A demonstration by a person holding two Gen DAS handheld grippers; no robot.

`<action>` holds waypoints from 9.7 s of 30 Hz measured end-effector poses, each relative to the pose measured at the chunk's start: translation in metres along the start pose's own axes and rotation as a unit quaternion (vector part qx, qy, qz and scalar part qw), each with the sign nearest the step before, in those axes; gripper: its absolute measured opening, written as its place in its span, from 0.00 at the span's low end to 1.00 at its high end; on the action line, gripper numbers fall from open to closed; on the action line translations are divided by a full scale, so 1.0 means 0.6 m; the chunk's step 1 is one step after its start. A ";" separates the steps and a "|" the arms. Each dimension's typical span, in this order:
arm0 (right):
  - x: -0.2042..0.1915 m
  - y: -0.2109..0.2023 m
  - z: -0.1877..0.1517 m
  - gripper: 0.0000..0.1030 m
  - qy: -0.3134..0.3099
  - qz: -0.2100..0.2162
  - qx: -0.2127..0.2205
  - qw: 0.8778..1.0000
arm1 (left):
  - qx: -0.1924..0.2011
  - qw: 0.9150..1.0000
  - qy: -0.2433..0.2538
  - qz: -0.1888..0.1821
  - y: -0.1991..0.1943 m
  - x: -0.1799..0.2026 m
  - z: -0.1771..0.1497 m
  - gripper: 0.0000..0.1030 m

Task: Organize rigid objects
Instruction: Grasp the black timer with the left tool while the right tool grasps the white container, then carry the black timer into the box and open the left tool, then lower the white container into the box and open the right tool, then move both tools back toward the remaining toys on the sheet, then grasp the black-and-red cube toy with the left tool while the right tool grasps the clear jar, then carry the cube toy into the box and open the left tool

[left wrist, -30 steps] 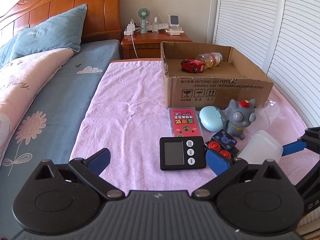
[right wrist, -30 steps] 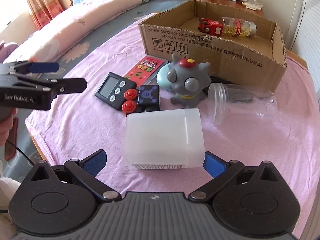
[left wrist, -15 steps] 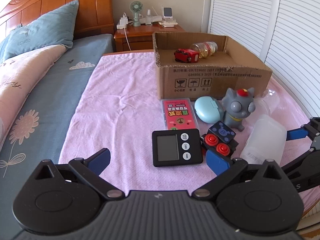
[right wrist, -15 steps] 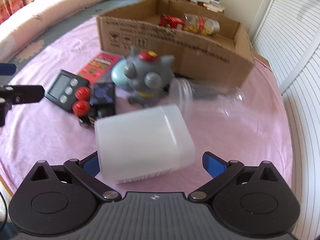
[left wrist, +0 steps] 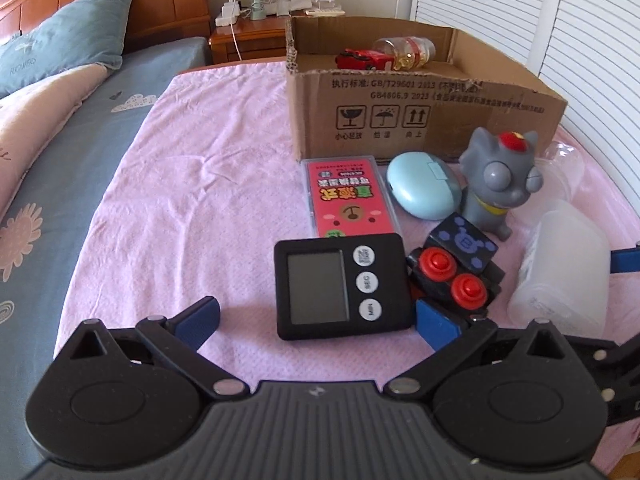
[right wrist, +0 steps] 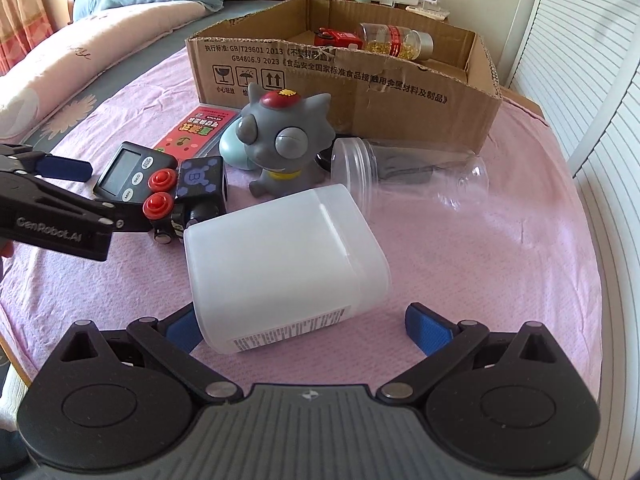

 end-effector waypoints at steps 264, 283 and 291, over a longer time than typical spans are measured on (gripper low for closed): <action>0.108 -0.021 0.039 0.91 0.035 -0.052 0.091 0.994 | 0.051 0.999 0.012 -0.012 -0.013 0.088 0.006 0.49; 0.109 -0.021 0.063 0.92 0.001 -0.054 0.078 0.995 | 0.051 0.997 0.048 -0.018 -0.021 0.078 0.011 0.48; 0.110 -0.051 0.061 0.92 -0.025 -0.045 0.073 0.996 | 0.040 0.995 0.092 -0.031 -0.052 0.065 0.024 0.48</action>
Point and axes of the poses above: each gripper's, at about its wrist camera, not at the fingertips, and y roughly the way its jaws point, x to its right, z to its top, the point moved 7 cm from there along y, roughly the way its jaws point, and after that the axes turned 13 degrees about -x, right-handed, at the moved point
